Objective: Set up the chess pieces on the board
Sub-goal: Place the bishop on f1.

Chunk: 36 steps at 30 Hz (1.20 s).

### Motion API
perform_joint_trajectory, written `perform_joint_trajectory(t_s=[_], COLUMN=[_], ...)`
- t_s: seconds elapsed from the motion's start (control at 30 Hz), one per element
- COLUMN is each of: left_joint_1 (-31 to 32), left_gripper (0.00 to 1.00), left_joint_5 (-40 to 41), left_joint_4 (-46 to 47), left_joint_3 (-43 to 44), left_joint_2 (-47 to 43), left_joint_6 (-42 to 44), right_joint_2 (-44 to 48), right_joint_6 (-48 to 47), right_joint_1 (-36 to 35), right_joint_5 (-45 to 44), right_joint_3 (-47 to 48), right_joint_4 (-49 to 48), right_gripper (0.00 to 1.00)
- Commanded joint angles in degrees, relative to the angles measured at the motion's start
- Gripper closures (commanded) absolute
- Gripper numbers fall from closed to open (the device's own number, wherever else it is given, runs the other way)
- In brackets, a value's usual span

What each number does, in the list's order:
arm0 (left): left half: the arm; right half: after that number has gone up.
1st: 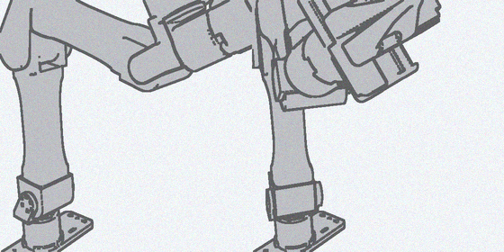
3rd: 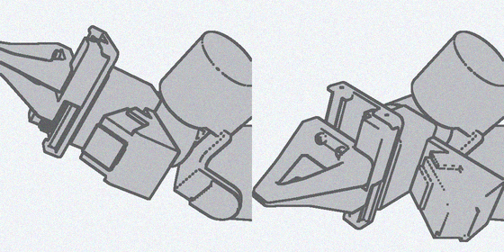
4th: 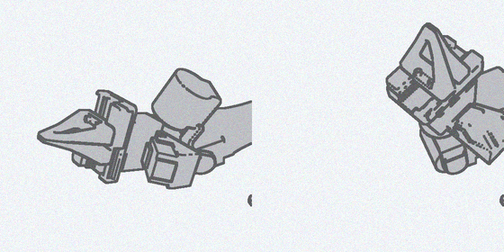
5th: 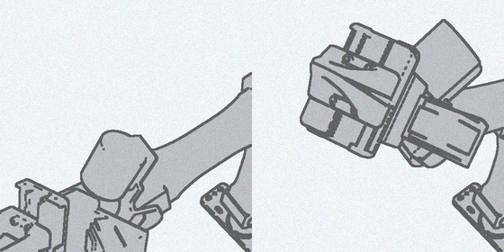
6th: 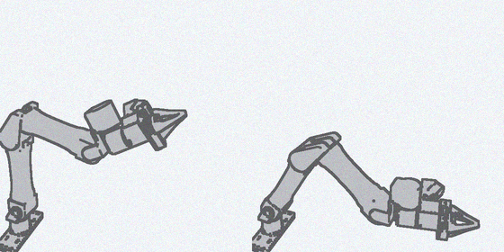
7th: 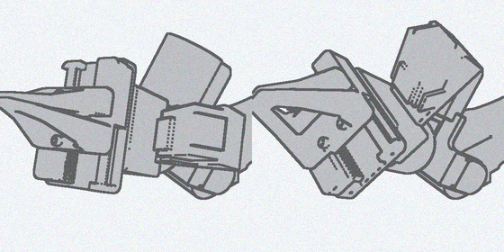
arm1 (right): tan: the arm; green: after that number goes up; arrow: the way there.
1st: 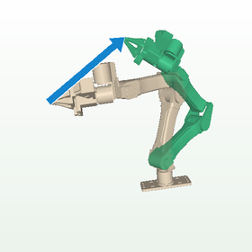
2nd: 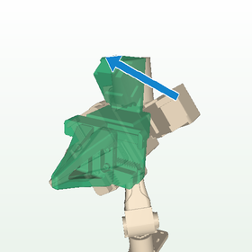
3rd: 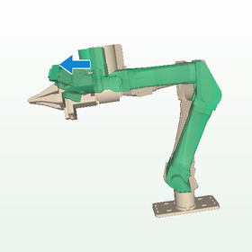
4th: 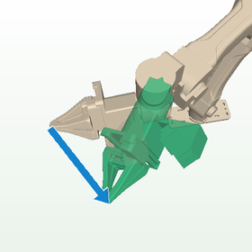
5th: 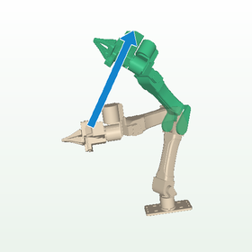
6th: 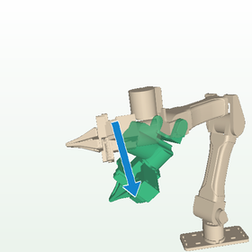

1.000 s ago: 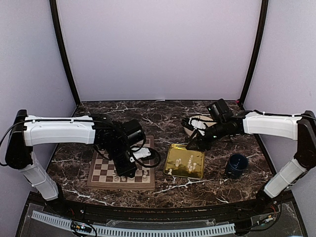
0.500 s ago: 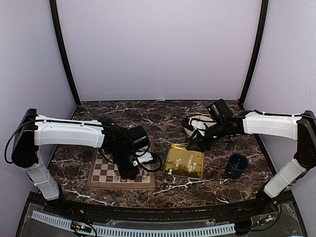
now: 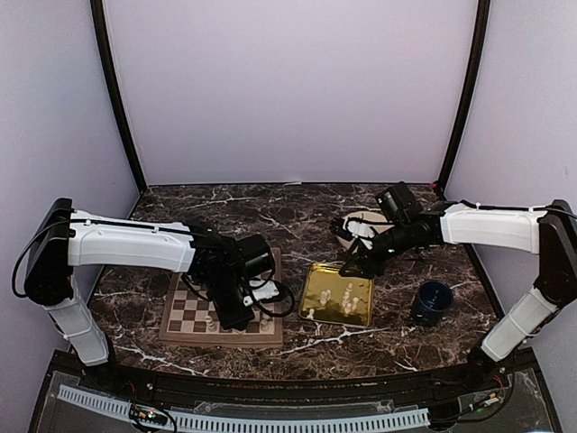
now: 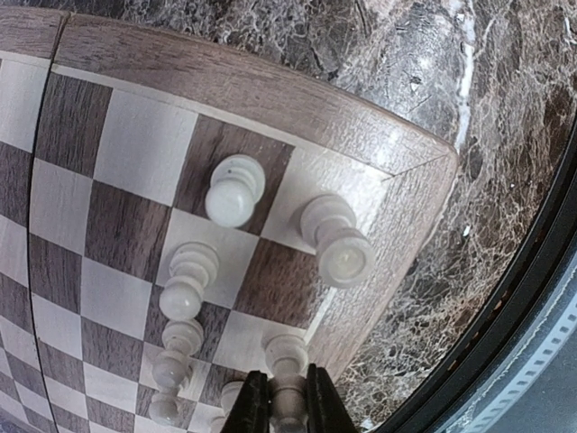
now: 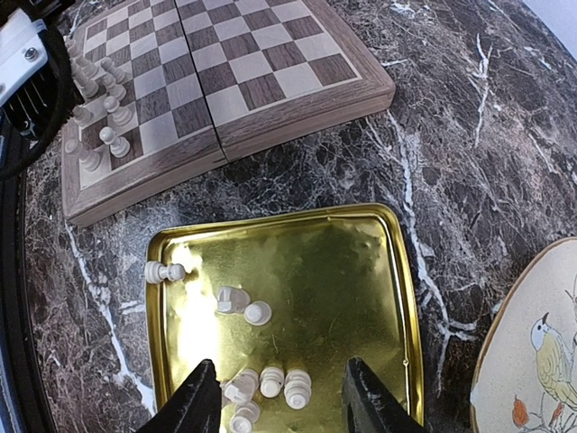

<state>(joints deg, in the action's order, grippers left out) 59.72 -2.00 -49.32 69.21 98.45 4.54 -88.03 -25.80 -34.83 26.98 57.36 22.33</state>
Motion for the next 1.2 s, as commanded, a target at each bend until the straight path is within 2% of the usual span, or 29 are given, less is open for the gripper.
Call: perform_joint_trajectory(t_s=[0.0, 0.4, 0.67, 1.0, 1.17], left_joint_1=[0.31, 0.31, 0.3, 0.31, 0.14], left_gripper=[0.9, 0.85, 0.76, 0.68, 0.66], left_joint_5=[2.29, 4.4, 3.75, 2.23, 5.02], left_joint_4=[-0.62, -0.03, -0.08, -2.09, 4.16], left_joint_3=[-1.09, -1.21, -1.11, 5.65, 7.61], left_joint_2=[-0.26, -1.08, -1.14, -4.26, -8.75], left_joint_6=[0.41, -0.33, -0.24, 2.66, 5.18], right_joint_2=[-0.65, -1.08, -1.1, -1.35, -3.97], right_joint_6=[-0.36, -0.35, -0.37, -0.68, -2.55], right_joint_1=[0.13, 0.11, -0.01, -0.08, -0.36], right_joint_5=[0.84, 1.1, 1.08, 0.89, -2.4], right_joint_3=[1.48, 1.79, 1.8, 3.15, 5.84], right_joint_4=[-0.19, 0.08, 0.17, 2.02, 6.94], right_gripper=[0.54, 0.53, 0.53, 0.53, 0.52])
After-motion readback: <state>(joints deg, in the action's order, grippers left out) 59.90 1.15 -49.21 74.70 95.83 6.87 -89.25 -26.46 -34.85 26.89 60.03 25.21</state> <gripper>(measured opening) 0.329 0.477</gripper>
